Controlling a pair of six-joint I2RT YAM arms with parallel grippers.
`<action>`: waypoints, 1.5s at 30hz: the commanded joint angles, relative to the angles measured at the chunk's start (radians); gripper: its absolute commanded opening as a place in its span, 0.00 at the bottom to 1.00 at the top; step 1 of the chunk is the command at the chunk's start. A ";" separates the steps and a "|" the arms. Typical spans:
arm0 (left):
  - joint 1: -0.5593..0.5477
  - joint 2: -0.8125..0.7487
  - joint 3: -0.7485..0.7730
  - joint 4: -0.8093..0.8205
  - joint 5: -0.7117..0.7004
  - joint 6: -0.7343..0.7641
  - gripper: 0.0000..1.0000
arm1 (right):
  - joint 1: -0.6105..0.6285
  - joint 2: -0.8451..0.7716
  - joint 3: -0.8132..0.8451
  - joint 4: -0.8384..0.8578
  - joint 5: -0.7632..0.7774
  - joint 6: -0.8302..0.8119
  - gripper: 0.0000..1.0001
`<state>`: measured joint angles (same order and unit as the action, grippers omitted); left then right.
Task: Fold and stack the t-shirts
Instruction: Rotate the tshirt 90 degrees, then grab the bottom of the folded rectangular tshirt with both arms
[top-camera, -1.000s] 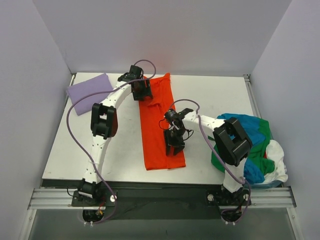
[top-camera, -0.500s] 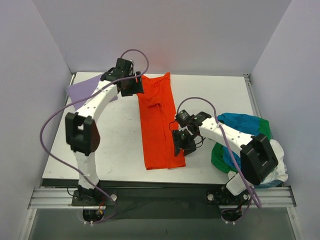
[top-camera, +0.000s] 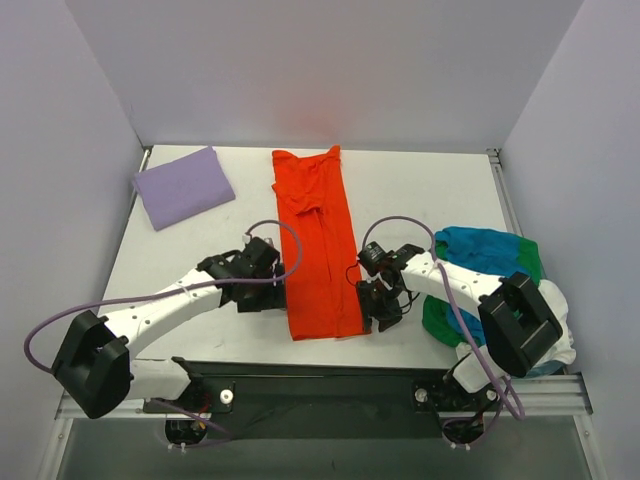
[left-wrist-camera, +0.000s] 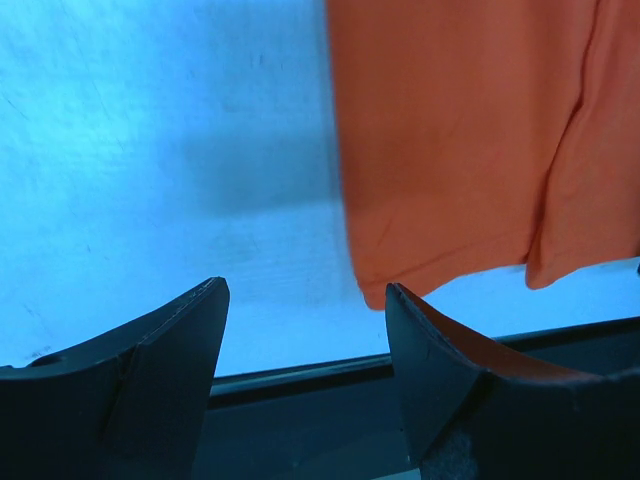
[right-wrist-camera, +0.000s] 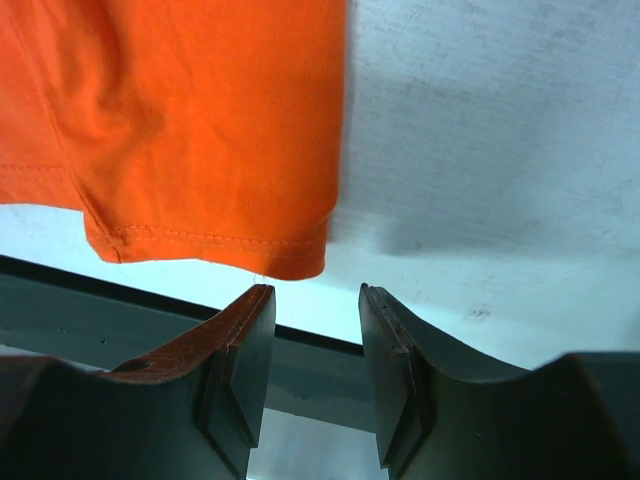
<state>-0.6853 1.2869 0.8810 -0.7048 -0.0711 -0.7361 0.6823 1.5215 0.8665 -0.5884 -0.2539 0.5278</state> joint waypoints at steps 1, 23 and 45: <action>-0.059 -0.058 -0.036 0.037 -0.042 -0.135 0.75 | 0.003 -0.015 -0.020 0.025 0.024 0.011 0.39; -0.085 0.014 -0.166 0.215 0.109 -0.198 0.71 | 0.003 0.106 -0.012 0.056 0.041 0.020 0.13; -0.141 0.149 -0.186 0.231 0.179 -0.272 0.44 | 0.003 0.121 0.005 0.053 0.016 0.000 0.12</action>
<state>-0.8158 1.4120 0.6868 -0.4644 0.1154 -0.9920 0.6823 1.6272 0.8623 -0.5045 -0.2562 0.5438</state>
